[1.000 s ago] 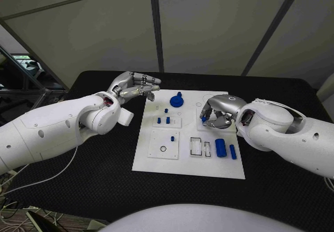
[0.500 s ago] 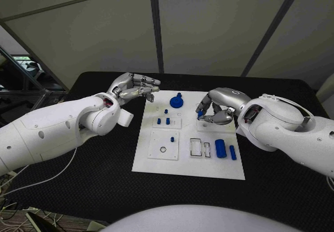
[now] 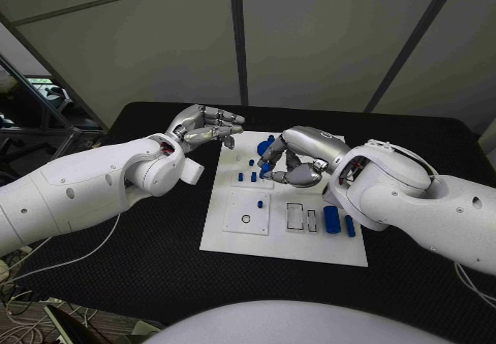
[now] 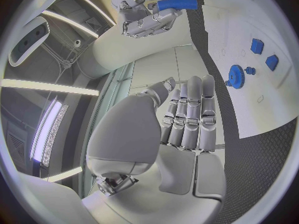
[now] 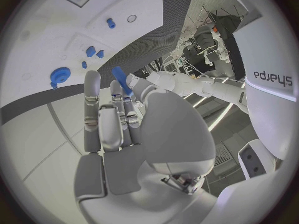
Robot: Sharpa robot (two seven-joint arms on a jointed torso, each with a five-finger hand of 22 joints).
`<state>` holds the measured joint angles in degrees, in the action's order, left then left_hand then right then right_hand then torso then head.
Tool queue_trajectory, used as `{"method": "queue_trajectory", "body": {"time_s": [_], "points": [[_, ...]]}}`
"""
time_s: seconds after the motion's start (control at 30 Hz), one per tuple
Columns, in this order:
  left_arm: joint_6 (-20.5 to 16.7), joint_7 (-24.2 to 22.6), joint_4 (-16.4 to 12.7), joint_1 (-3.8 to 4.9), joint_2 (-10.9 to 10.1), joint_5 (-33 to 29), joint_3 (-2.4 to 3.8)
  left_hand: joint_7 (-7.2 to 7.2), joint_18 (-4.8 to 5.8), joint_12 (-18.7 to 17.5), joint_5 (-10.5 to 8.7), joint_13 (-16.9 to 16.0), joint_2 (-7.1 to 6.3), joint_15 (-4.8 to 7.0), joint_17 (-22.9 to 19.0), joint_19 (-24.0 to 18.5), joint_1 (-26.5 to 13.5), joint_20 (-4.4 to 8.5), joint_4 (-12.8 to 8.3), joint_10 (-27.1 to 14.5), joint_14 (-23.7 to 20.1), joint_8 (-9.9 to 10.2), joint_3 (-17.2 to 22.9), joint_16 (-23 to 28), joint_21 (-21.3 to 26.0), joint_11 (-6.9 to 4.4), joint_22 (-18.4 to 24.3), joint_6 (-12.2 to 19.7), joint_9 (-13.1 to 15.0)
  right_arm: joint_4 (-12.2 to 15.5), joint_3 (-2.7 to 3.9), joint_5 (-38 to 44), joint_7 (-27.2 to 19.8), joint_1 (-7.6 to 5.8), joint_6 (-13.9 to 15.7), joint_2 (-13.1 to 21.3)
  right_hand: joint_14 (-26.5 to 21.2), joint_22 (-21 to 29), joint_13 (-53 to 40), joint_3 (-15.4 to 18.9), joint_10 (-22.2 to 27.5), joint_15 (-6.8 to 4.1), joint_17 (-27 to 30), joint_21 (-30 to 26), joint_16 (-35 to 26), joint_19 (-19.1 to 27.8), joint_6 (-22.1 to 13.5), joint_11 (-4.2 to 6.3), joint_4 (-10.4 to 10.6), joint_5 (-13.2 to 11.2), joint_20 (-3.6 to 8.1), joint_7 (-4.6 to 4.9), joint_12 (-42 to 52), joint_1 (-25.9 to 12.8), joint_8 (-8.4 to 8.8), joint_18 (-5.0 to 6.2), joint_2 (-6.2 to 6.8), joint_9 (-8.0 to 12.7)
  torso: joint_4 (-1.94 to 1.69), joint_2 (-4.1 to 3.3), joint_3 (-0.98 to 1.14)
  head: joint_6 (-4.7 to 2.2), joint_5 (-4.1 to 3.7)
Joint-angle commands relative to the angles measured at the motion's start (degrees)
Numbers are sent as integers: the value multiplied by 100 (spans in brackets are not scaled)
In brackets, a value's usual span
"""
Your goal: Assemble the parts on the task board
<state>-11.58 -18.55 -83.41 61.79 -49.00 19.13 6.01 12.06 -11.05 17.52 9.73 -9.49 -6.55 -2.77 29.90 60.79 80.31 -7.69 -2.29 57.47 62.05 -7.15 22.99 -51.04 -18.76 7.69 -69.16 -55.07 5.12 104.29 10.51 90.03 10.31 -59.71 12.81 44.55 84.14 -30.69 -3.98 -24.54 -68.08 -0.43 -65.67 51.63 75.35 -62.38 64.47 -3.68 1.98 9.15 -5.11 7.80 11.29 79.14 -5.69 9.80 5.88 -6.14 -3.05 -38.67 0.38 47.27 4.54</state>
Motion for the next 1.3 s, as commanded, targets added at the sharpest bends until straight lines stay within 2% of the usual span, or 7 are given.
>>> {"method": "queue_trajectory", "body": {"time_s": [0.03,0.13,0.37,0.5,0.67,0.87,1.3], "points": [[71,-17,-5,6,13,-13,2,-9,70,19,-25,4,58,-18,-6,0,-12,-59,-14,-21,-6,-21,-35,36,17,4,8,32,-4,-65,-22,-195,-325,69,249,-102,185,10,-5,-15,-40,-45,-7,-15,20,-31,30,-11,19,45,-1,0,-36,22,-9,82,2,-9,4,-5,-1,24,73],[72,-17,0,7,22,-13,2,-9,70,19,-25,4,58,-18,-6,0,-12,-59,-14,-21,-6,-21,-35,36,17,4,8,32,-4,-137,-62,-215,-362,167,282,-212,185,13,-5,-19,-41,-46,-10,-17,24,-36,30,-12,11,72,1,3,-43,37,-7,81,2,-10,5,-1,4,47,120],[66,-29,15,6,42,-13,2,-11,69,29,-23,4,61,-17,-10,0,-5,-58,-19,-26,-8,-29,-37,39,20,3,11,36,-5,-295,-415,-198,-433,268,286,-363,185,14,-5,-22,-43,-46,-12,-18,27,-41,30,-14,1,99,2,5,-49,52,-4,81,4,-12,9,-4,6,84,190],[55,-40,30,6,56,-13,2,-12,68,33,-22,4,67,-16,-11,0,2,-58,-21,-27,-8,-32,-34,39,20,2,11,36,-5,-427,-554,-124,-461,352,274,-424,184,15,-5,-23,-44,-46,-8,-19,26,-42,30,-14,-2,110,3,6,-52,58,-4,80,3,-12,7,5,5,108,226],[53,-45,46,6,73,-13,2,-12,68,33,-22,4,67,-16,-11,0,2,-58,-21,-27,-8,-32,-34,39,20,2,11,36,-5,-543,-600,-72,-504,473,264,-488,184,16,-6,-26,-45,-45,-13,-19,30,-45,31,-15,-8,129,4,7,-56,67,-2,80,2,-13,8,-2,11,131,285],[65,-45,54,5,92,-13,2,-12,68,33,-22,4,67,-16,-11,0,2,-58,-21,-27,-8,-32,-34,39,20,2,11,36,-5,-653,-615,-55,-549,571,243,-557,184,17,-6,-28,-48,-46,-17,-20,33,-48,32,-16,-14,151,5,8,-60,77,-1,80,0,-15,5,0,2,148,323],[82,-34,46,4,86,-13,2,-12,68,33,-22,4,67,-16,-11,0,2,-58,-21,-27,-8,-32,-34,39,20,2,11,36,-5,-763,-621,15,-591,620,252,-639,184,18,-7,-31,-50,-46,-18,-20,35,-50,34,-16,-20,167,5,9,-63,86,-1,80,-3,-16,4,-3,-1,174,356]]}}
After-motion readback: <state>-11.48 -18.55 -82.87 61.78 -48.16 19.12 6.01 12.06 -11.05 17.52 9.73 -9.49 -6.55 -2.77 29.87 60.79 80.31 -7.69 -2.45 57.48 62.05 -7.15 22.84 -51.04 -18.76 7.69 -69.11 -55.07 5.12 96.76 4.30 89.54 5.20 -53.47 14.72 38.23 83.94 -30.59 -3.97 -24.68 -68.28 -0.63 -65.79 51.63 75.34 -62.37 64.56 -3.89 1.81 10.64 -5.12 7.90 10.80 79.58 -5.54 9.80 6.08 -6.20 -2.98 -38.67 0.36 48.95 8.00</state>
